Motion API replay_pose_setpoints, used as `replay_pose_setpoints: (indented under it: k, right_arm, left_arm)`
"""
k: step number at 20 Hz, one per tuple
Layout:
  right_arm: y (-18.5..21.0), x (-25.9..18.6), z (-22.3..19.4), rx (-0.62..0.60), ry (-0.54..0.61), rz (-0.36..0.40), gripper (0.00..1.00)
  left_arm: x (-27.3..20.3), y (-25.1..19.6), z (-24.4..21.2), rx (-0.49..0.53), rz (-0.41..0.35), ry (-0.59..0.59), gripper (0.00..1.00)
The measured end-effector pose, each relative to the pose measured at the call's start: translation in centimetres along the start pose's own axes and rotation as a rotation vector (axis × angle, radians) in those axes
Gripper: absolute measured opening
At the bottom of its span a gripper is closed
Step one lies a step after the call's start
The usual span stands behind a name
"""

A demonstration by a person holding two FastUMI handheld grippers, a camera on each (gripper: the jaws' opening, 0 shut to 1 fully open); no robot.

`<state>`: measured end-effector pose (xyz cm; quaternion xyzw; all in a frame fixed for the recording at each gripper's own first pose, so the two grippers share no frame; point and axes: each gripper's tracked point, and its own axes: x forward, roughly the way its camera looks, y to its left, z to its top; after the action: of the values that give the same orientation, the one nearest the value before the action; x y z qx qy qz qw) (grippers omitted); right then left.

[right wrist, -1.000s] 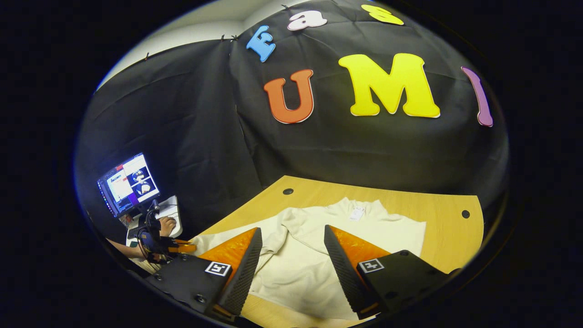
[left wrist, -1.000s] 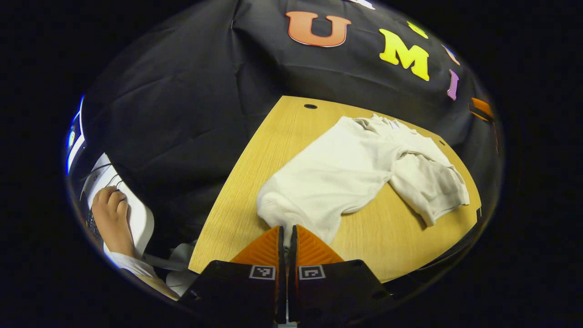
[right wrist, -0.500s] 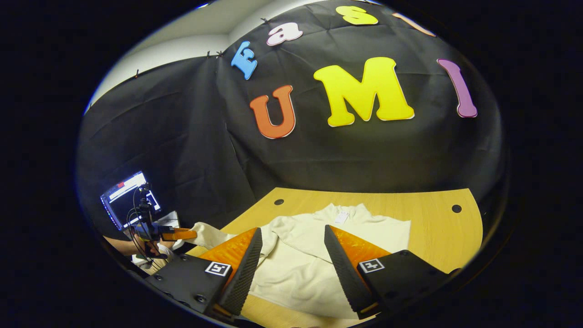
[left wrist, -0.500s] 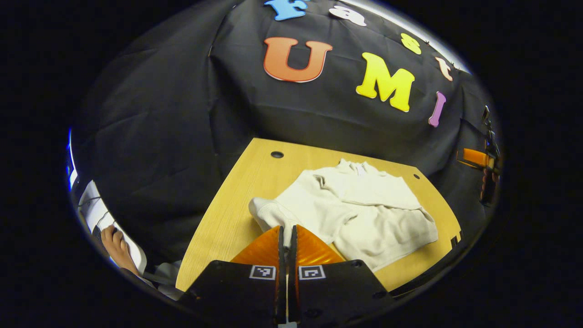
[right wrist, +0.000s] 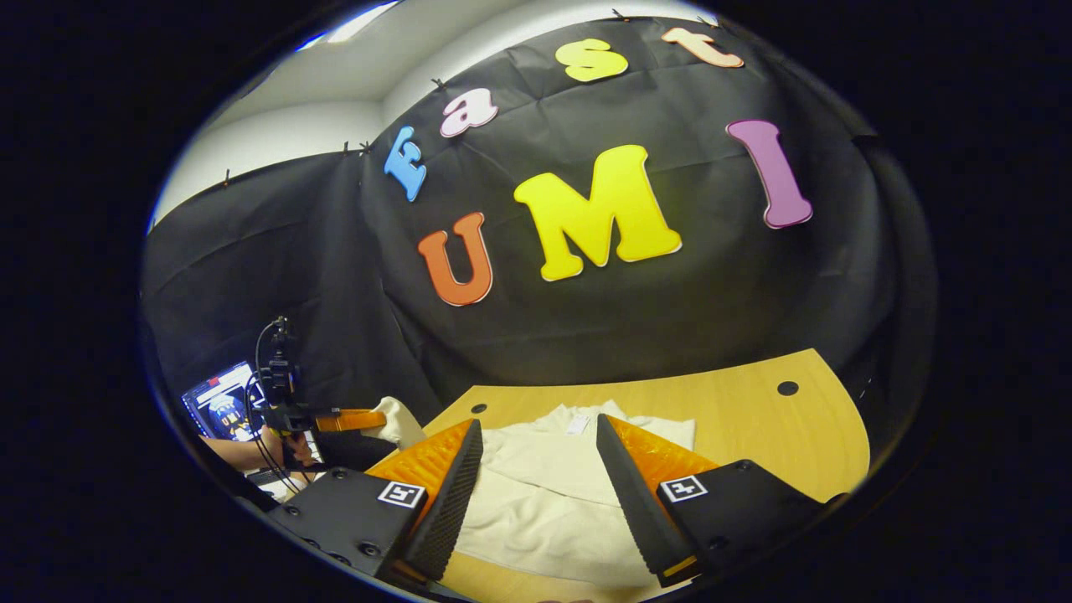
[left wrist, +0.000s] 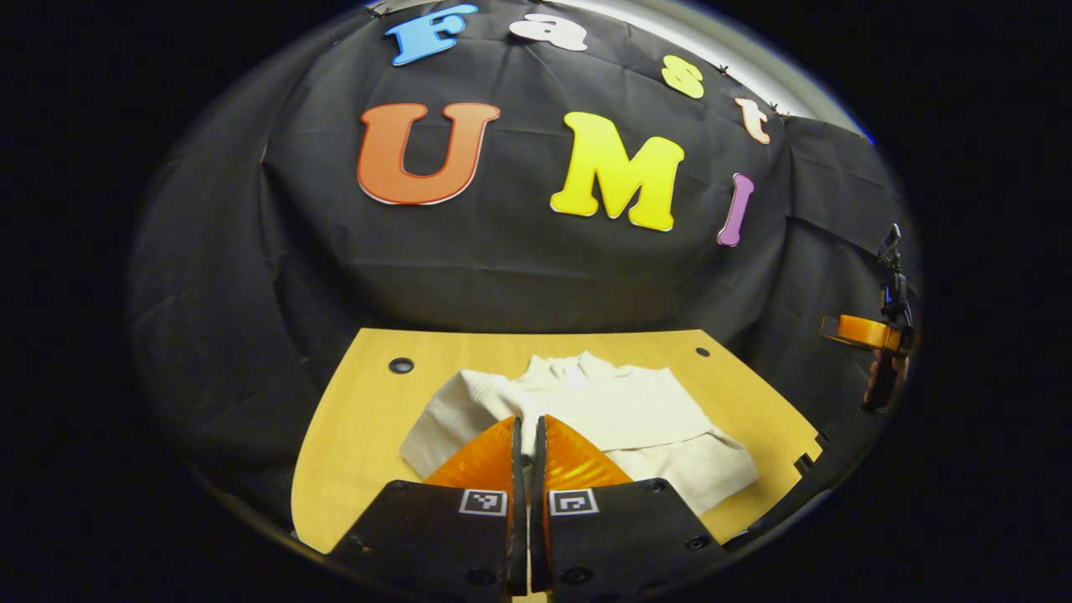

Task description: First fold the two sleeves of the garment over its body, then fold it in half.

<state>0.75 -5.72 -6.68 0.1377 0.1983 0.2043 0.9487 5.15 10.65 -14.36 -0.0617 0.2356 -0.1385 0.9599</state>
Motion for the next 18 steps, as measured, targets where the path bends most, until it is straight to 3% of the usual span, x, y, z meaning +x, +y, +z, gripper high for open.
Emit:
replay_pose_setpoints:
  k: [9, 13, 18]
  right_arm:
    - [-7.0, -6.4, 2.5, 0.053, -0.099, -0.169, 0.88]
    - [-9.4, -9.1, 2.4, 0.063, -0.114, -0.255, 0.87]
    - [-11.4, -12.0, 1.3, 0.043, -0.087, -0.343, 0.87]
  left_arm:
    - [9.2, -11.9, 4.2, 0.083, -0.237, 0.002, 0.04]
    - [13.9, -17.0, 3.0, 0.088, -0.330, 0.042, 0.04]
    - [19.3, -21.5, -0.8, 0.107, -0.390, 0.116, 0.04]
